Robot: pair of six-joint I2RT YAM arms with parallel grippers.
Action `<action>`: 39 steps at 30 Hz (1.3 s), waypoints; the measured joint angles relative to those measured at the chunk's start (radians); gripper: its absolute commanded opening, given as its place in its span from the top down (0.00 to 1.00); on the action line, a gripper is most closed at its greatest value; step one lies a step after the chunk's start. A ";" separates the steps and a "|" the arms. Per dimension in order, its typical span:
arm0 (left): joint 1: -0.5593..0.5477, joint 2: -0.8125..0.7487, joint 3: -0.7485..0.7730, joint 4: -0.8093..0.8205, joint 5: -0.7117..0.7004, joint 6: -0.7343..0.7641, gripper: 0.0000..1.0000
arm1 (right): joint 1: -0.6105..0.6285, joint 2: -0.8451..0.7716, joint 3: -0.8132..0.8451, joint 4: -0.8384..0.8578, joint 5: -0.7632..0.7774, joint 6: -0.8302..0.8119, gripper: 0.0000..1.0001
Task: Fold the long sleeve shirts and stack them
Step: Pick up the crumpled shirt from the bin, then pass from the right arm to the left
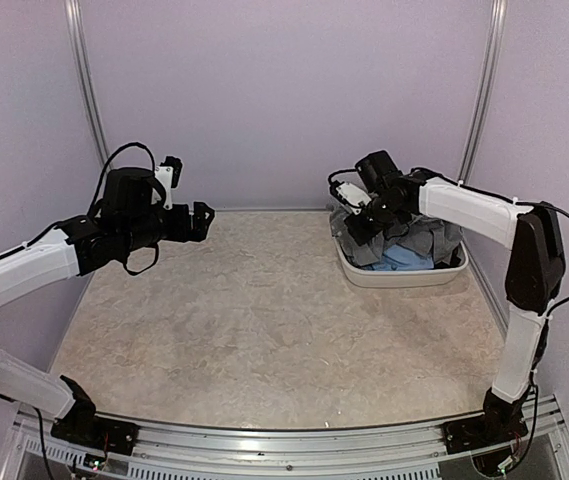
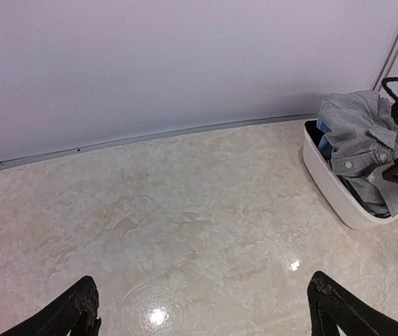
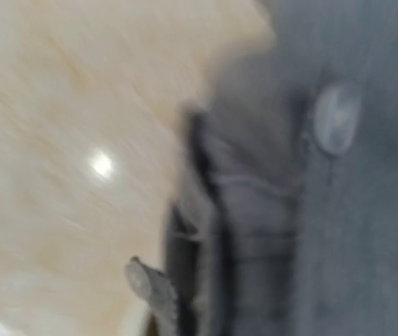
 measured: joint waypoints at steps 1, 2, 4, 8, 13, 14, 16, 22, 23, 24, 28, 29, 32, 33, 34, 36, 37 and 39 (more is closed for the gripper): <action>0.000 -0.001 0.000 0.000 0.002 0.000 0.01 | 0.000 -0.016 0.032 -0.016 -0.036 -0.002 1.00; 0.000 -0.003 0.000 0.001 0.005 0.000 0.01 | 0.000 -0.033 0.064 -0.026 -0.074 -0.002 1.00; -0.004 -0.011 0.000 0.006 0.022 0.000 0.01 | 0.000 -0.064 0.175 -0.055 -0.170 0.006 1.00; -0.039 -0.041 0.002 0.040 0.064 -0.001 0.01 | 0.008 -0.140 0.471 0.005 -0.430 0.083 1.00; -0.165 -0.061 0.043 0.097 0.066 0.029 0.01 | 0.036 -0.188 0.731 0.136 -0.715 0.229 1.00; -0.195 -0.061 0.053 0.113 0.064 0.035 0.01 | 0.040 -0.189 0.758 0.158 -0.757 0.255 1.00; -0.252 -0.057 0.069 0.156 0.065 0.044 0.01 | 0.048 -0.189 0.771 0.182 -0.814 0.296 1.00; -0.366 0.028 0.115 0.348 0.090 0.017 0.01 | 0.055 -0.124 0.704 0.179 -0.868 0.394 1.00; -0.384 0.053 0.125 0.377 0.093 0.014 0.01 | 0.055 -0.108 0.693 0.175 -0.871 0.408 1.00; -0.400 0.080 0.135 0.399 0.097 0.014 0.01 | 0.055 -0.093 0.684 0.171 -0.875 0.421 1.00; -0.443 0.184 0.169 0.462 0.082 0.013 0.01 | 0.055 -0.071 0.647 0.164 -0.885 0.465 1.00; -0.446 0.203 0.166 0.473 0.069 0.013 0.01 | 0.055 -0.074 0.639 0.165 -0.885 0.474 1.00; -0.446 0.217 0.111 0.517 0.014 0.026 0.01 | 0.055 -0.105 0.603 0.179 -0.870 0.494 1.00; -0.446 0.209 0.072 0.544 -0.008 0.031 0.01 | 0.055 -0.126 0.582 0.187 -0.858 0.505 1.00; -0.446 0.196 0.036 0.565 -0.025 0.039 0.01 | 0.055 -0.150 0.557 0.198 -0.843 0.513 1.00; -0.455 0.166 -0.047 0.612 -0.063 0.057 0.01 | 0.055 -0.203 0.495 0.235 -0.813 0.535 1.00; -0.463 0.155 -0.076 0.632 -0.083 0.070 0.01 | 0.055 -0.230 0.462 0.253 -0.799 0.547 1.00; -0.492 0.143 -0.114 0.675 -0.134 0.101 0.01 | 0.055 -0.284 0.388 0.299 -0.766 0.571 1.00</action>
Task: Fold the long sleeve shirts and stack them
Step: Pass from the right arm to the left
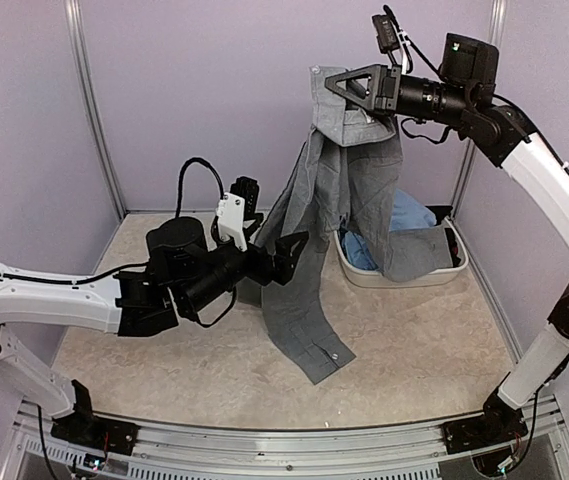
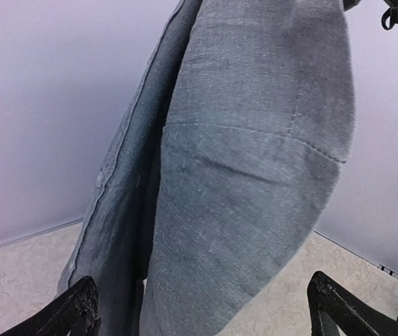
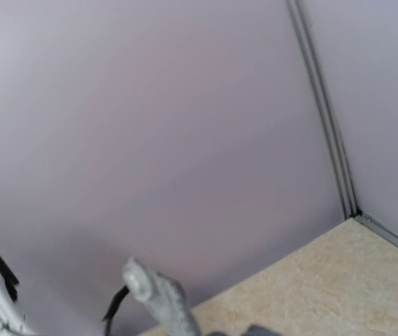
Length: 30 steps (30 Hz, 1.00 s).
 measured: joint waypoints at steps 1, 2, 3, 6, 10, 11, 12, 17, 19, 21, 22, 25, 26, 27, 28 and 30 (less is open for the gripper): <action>-0.018 0.002 -0.002 0.020 -0.026 0.020 0.01 | 0.000 -0.020 -0.027 0.020 0.013 0.012 1.00; -0.040 0.008 -0.001 0.060 -0.066 0.051 0.01 | 0.000 -0.035 -0.050 0.040 0.027 0.023 1.00; -0.047 0.012 0.001 0.076 -0.079 0.065 0.01 | 0.000 -0.043 -0.063 0.057 0.035 0.033 1.00; -0.059 0.066 0.027 0.159 -0.145 0.135 0.01 | 0.000 -0.046 -0.083 0.092 0.050 0.057 1.00; -0.039 0.190 0.078 0.229 -0.182 0.221 0.24 | 0.000 -0.046 -0.099 0.104 0.061 0.073 1.00; -0.031 0.213 0.088 0.232 -0.180 0.229 0.30 | 0.000 -0.046 -0.101 0.106 0.067 0.075 1.00; -0.018 0.237 0.095 0.234 -0.174 0.237 0.38 | 0.000 -0.048 -0.102 0.107 0.072 0.076 1.00; 0.122 0.259 0.090 0.245 -0.010 0.190 1.00 | 0.000 -0.098 -0.159 0.120 0.122 0.071 1.00; 0.175 0.244 0.094 0.215 0.055 0.169 1.00 | -0.002 -0.126 -0.185 0.119 0.146 0.067 1.00; 0.212 0.216 0.104 0.161 0.097 0.159 1.00 | -0.008 -0.144 -0.189 0.106 0.191 0.053 1.00; 0.217 0.195 0.106 0.134 0.108 0.156 1.00 | -0.008 -0.151 -0.188 0.097 0.218 0.039 1.00; 0.216 0.081 0.126 -0.021 0.122 0.153 1.00 | -0.013 -0.166 -0.177 0.056 0.338 -0.016 0.97; 0.213 0.031 0.146 -0.083 0.124 0.156 1.00 | -0.016 -0.170 -0.176 0.049 0.372 -0.031 0.96; 0.212 -0.032 0.182 -0.163 0.126 0.158 1.00 | -0.021 -0.175 -0.176 0.036 0.420 -0.056 0.94; 0.212 -0.079 0.217 -0.211 0.127 0.160 1.00 | -0.024 -0.178 -0.177 0.028 0.452 -0.073 0.89; 0.216 -0.171 0.326 -0.323 0.138 0.168 1.00 | -0.025 -0.184 -0.190 0.019 0.481 -0.108 0.80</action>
